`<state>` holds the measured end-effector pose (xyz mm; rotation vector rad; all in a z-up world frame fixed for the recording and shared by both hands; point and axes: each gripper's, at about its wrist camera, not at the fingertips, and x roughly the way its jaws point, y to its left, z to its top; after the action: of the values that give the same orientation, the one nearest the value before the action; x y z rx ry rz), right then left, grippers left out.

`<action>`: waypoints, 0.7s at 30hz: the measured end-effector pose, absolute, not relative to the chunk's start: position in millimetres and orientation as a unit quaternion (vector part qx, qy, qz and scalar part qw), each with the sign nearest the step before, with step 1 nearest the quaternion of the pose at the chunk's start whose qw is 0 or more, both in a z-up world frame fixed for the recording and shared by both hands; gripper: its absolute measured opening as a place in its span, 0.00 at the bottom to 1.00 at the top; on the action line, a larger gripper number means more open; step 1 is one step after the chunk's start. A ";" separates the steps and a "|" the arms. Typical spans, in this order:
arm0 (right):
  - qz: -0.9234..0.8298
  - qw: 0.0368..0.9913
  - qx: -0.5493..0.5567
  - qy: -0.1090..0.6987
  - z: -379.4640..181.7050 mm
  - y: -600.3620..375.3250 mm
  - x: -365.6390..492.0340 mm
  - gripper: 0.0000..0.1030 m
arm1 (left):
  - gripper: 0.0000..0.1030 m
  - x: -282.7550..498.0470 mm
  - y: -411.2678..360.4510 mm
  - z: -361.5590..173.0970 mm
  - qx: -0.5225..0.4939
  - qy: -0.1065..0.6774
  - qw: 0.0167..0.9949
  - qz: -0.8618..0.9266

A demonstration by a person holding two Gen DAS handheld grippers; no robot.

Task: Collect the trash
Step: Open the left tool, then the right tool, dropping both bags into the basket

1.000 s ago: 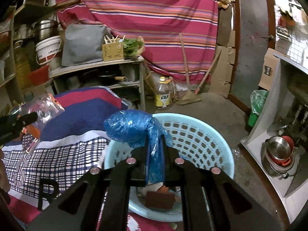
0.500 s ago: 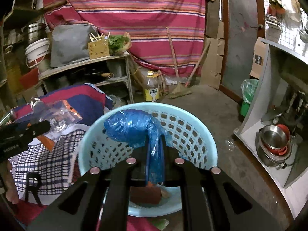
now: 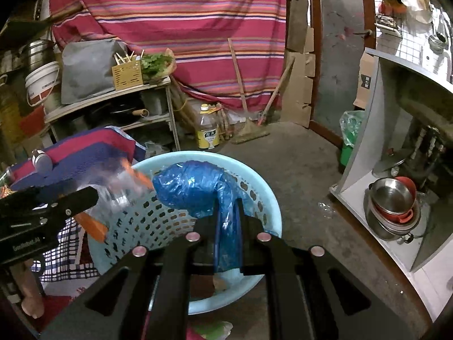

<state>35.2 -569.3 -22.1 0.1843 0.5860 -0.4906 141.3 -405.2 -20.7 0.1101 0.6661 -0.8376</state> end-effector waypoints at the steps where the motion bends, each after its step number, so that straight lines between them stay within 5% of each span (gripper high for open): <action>1: -0.239 0.924 0.090 0.286 -22.2 -568.9 35.8 0.09 | 0.70 141.4 -403.8 -19.8 0.050 0.316 0.860 -0.397; 12: -0.222 0.925 0.097 0.294 -28.7 -555.0 55.1 0.09 | 0.91 157.3 -353.2 7.2 0.032 0.275 0.906 -0.321; 20: -0.214 0.920 0.119 0.306 -40.7 -547.2 82.1 0.12 | 0.94 173.3 -302.7 18.6 0.041 0.264 0.927 -0.264; 21: -0.217 0.919 0.117 0.309 -43.1 -546.0 86.0 0.19 | 0.94 175.2 -295.9 19.8 0.040 0.264 0.929 -0.258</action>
<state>86.0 -546.0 -43.1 0.2409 0.6356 -0.4453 175.2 -295.9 19.8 0.0820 0.5411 -0.5282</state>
